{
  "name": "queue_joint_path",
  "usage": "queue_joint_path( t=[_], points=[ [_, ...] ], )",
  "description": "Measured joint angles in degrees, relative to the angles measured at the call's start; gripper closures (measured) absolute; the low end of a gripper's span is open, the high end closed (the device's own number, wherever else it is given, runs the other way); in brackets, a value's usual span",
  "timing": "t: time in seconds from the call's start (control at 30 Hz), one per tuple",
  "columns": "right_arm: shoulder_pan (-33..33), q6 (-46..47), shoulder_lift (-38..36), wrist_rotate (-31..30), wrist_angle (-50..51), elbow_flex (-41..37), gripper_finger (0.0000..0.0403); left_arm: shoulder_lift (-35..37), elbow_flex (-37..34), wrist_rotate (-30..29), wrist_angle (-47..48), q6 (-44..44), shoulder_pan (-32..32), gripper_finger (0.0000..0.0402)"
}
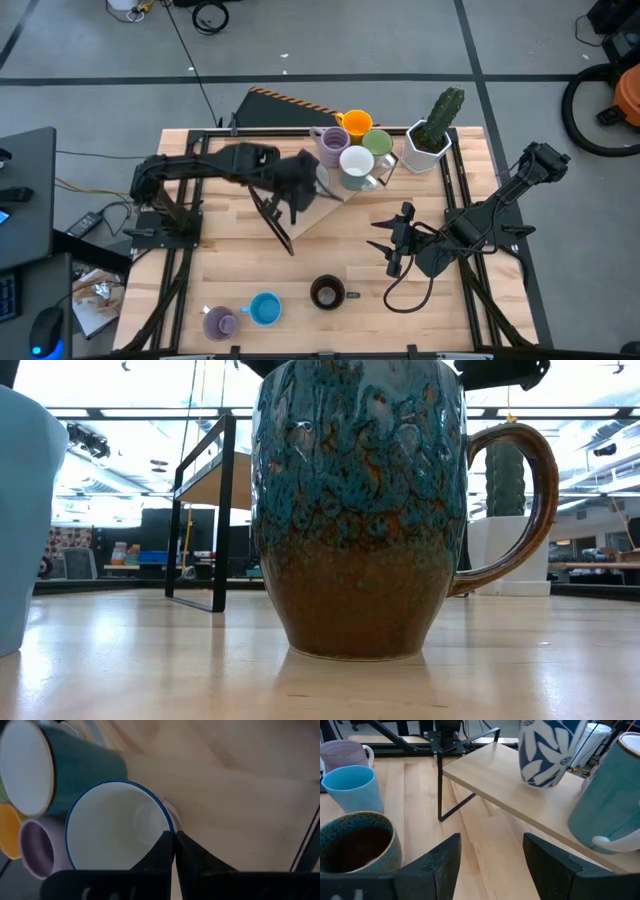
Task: Place coffee mugs
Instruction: Put the blue patterned mug on the shelf
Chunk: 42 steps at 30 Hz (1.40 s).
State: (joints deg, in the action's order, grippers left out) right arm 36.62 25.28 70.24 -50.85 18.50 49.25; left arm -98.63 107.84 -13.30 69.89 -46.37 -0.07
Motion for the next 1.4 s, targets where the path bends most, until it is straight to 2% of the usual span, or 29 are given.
queue_joint_path(
  t=[0.13, 0.5, 1.2, 1.4],
  points=[
    [0.0, -0.5, 0.0, 0.0, 0.0, 0.0, 0.0183, 0.0, -0.2, 4.9, 0.2, -3.6, 5.0, 0.0389],
    [0.0, -1.9, 0.0, -0.6, 0.0, 0.0, 0.0183, 0.0, -0.3, 10.0, 0.2, -6.8, 13.1, 0.0389],
    [0.0, -2.4, 0.0, -2.0, -1.2, 0.0, 0.0183, 0.0, -0.4, 10.2, 0.5, -10.3, 16.0, 0.0388],
    [0.0, -3.7, 0.0, -2.0, -2.9, 0.0, 0.0183, -0.1, -0.4, 10.2, 0.6, -10.2, 16.0, 0.0375]
  ],
)
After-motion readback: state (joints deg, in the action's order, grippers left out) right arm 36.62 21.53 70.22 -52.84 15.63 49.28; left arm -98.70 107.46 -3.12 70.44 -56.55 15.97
